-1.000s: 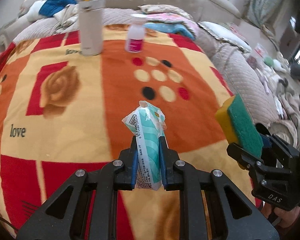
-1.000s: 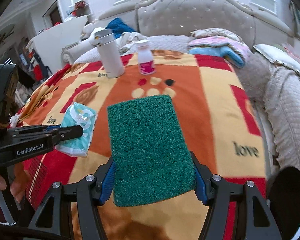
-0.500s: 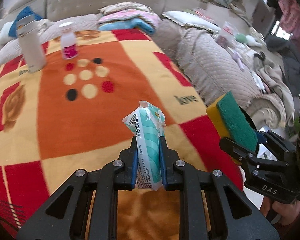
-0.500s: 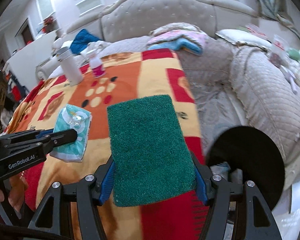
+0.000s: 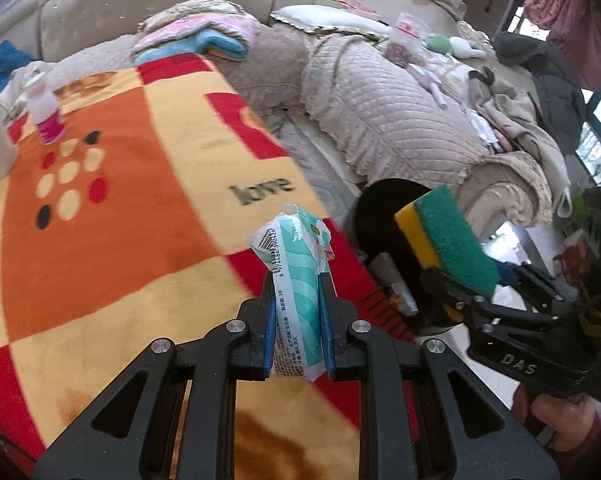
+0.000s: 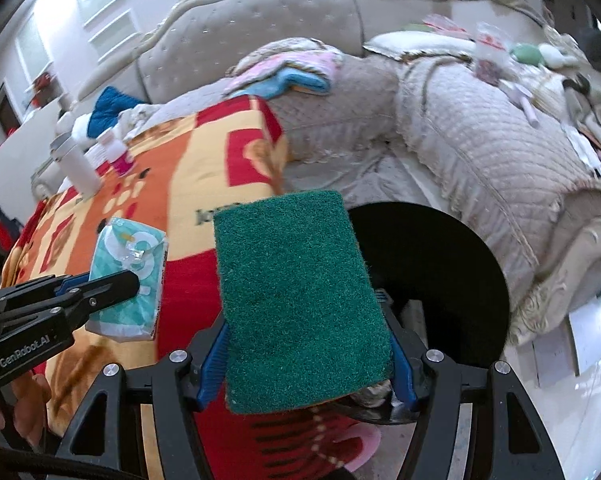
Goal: Collect trash
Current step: 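Carry tissue pack and sponge over the black bin and open both grippers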
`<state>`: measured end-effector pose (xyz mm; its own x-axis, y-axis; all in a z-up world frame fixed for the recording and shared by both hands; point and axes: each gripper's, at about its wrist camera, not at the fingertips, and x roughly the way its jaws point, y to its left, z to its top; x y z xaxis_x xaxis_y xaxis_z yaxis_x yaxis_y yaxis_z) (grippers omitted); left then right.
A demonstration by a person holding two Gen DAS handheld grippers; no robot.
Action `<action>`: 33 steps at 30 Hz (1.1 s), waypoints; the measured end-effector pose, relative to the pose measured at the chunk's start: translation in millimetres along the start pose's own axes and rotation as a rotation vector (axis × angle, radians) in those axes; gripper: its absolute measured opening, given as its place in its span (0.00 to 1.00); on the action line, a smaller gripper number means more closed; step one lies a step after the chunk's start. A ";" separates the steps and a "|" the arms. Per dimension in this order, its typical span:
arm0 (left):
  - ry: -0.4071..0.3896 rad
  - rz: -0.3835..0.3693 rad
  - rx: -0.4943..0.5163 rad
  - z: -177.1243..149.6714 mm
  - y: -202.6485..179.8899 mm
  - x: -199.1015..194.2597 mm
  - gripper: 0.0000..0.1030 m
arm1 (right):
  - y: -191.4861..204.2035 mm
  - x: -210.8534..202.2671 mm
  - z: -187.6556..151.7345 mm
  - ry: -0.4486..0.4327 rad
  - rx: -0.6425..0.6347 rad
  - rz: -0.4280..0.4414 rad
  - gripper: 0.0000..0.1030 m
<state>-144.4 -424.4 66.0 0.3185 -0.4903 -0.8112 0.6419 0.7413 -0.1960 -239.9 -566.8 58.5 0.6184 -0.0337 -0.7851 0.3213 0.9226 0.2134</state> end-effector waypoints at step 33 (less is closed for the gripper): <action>0.096 -0.123 0.043 17.2 -52.2 70.7 0.16 | -79.6 24.8 -5.7 0.037 0.189 -0.040 0.63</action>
<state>-143.3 -505.7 28.3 0.1688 -0.5291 -0.8316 0.7019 0.6569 -0.2755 -254.2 -638.9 18.7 0.5771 -0.0519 -0.8150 0.4762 0.8321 0.2843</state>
